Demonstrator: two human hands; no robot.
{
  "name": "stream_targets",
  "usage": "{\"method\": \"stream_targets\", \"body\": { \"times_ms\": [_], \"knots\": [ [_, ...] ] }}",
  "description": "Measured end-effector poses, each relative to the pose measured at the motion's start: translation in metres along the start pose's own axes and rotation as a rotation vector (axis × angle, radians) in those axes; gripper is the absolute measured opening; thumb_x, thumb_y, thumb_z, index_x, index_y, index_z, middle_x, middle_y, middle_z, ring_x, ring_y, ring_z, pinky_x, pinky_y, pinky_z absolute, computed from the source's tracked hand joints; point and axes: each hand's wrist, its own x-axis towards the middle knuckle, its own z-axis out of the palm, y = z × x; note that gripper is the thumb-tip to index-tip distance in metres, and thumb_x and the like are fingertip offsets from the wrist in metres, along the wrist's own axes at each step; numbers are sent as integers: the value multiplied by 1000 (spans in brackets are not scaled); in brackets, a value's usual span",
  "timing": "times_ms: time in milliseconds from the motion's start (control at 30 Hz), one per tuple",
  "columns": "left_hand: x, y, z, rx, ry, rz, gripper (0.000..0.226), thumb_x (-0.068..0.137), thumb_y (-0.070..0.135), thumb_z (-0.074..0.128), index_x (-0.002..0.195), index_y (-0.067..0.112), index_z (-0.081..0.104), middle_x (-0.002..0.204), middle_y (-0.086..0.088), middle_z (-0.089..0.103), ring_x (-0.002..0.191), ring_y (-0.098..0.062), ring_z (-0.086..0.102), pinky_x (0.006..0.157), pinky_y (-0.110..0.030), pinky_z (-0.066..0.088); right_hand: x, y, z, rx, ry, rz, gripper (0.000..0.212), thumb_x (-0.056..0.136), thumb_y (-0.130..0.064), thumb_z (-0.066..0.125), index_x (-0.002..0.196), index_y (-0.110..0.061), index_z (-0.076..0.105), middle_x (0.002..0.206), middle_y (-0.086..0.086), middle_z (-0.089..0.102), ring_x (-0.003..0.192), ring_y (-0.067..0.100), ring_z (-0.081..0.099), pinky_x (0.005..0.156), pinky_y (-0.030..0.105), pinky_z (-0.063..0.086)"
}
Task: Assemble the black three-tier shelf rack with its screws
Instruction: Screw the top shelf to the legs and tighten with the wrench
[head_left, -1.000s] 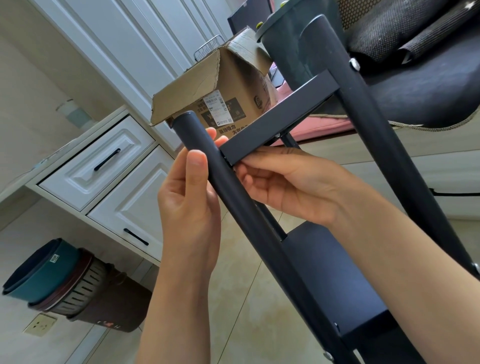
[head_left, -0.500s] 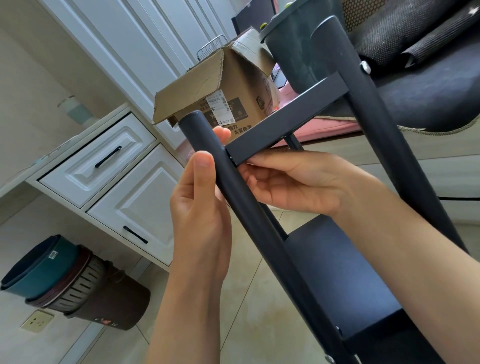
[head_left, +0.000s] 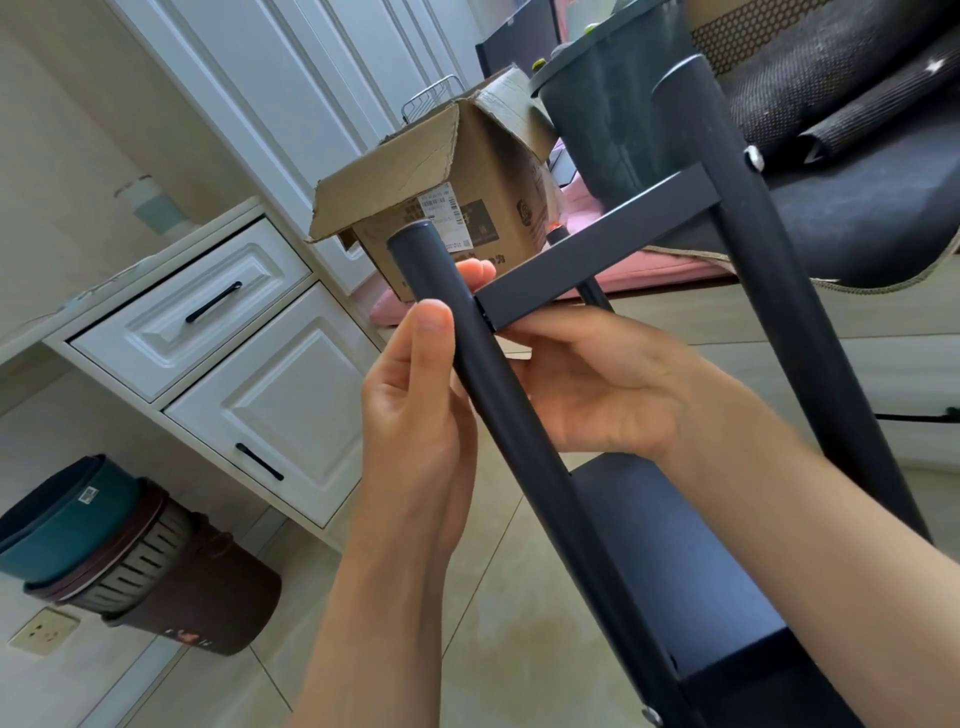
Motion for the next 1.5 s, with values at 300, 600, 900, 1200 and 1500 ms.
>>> {"method": "stream_targets", "body": {
  "times_ms": [300,600,900,1200,1500],
  "knots": [
    [-1,0,1,-61,74,-35,51,77,53,62,111,17,74,129,-17,67,130,-36,57,117,-55,37,1,7,-8,-13,155,-191,27,76,-16,71,102,-11,74,105,9,66,102,20,55,109,38,39],
    [-7,2,7,-47,185,-198,60,71,61,67,112,17,72,105,-8,76,99,-21,73,92,-36,56,1,6,-12,-41,175,-285,14,87,-10,66,98,-7,76,96,9,69,82,16,58,70,21,50],
    [-10,6,6,-474,26,-622,64,60,66,75,95,13,77,93,-3,74,68,-20,68,69,-32,61,-3,-5,-16,-373,260,-348,12,88,-12,68,87,-12,80,87,1,75,64,5,62,54,15,47],
    [-15,-3,-6,-860,-172,-586,64,69,32,89,127,14,69,118,-3,73,85,-14,73,82,-29,60,-3,-6,-14,-359,259,-275,13,91,-15,65,86,-20,76,83,-3,69,88,14,60,83,30,42],
    [-20,-2,2,-832,-128,-532,51,81,38,75,127,17,68,120,0,71,78,-10,69,76,-25,59,-4,-8,-16,-110,125,-208,13,93,-10,60,101,-11,70,75,2,72,69,11,69,63,21,55]
  ]
}}
